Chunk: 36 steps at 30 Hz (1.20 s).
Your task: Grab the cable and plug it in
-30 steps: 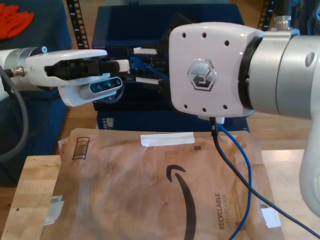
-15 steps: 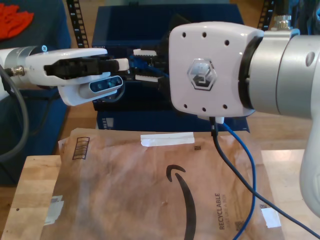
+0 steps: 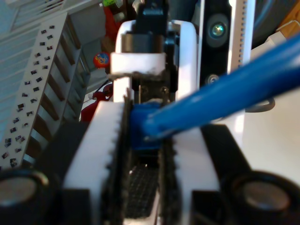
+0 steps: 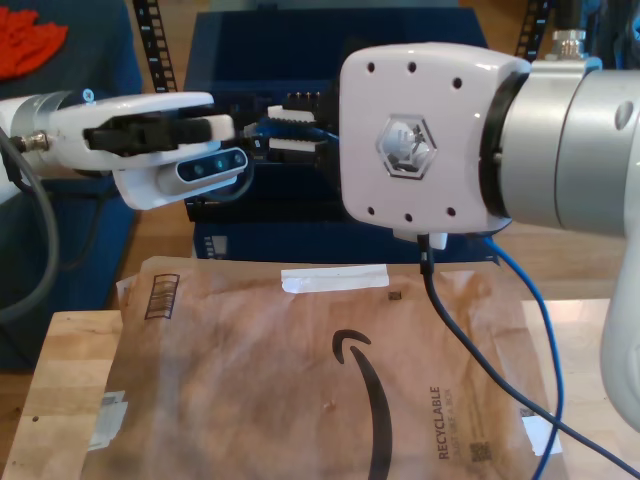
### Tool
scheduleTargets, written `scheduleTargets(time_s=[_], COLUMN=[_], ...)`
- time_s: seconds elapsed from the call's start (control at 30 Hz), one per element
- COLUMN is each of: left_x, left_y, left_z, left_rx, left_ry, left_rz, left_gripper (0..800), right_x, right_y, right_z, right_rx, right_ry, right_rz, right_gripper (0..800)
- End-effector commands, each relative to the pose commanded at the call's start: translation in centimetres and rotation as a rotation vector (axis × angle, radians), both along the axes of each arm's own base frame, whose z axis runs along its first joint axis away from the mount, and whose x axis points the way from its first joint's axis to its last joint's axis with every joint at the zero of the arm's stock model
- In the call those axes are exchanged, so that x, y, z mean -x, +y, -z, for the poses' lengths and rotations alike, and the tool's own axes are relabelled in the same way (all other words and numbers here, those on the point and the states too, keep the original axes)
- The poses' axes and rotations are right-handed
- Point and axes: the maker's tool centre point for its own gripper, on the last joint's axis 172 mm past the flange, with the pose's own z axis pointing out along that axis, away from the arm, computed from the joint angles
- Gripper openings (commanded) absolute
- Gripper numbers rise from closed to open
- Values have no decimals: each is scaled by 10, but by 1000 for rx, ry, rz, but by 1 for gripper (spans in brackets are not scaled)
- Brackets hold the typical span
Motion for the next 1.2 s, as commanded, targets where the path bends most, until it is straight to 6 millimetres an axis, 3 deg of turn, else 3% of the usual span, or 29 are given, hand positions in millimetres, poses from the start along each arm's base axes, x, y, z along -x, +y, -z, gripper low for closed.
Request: scheduleTargets(time_s=[0.1,0.17,0.23,0.37,0.43,0.57,0.63,0.7,0.8,1.03,1.2], left_x=[0,-1,-6,-43,-45,-43,-41,-37,-35,-20,17], left_y=[0,1,1,14,17,30,41,52,69,123,173], left_z=[-2,-3,-2,24,39,48,64,83,106,148,165], left_rx=[-5,-10,-22,-146,-250,-387,-480,-596,-724,-985,-1202], left_ry=[-3,-8,-11,-4,-25,-85,-93,-118,-182,-267,-372], left_rz=[-1,-4,-23,-182,-184,-177,-171,-157,-167,-128,-14], left_gripper=[569,731,786,800,800,800,800,800,800,800,800], right_x=[0,-1,-5,-15,-20,-43,-52,-50,-52,-18,-2], right_y=[0,-1,-1,4,-4,-47,-75,-96,-143,-199,-239], right_z=[0,-2,-5,0,6,32,39,55,80,124,157], right_rx=[0,-20,-43,-27,-13,37,64,100,123,212,269], right_ry=[0,19,47,79,103,195,250,347,498,739,889], right_rz=[0,13,33,41,55,141,187,207,295,345,395], right_gripper=[2,2,2,2,2,1,1,1,1,1,1])
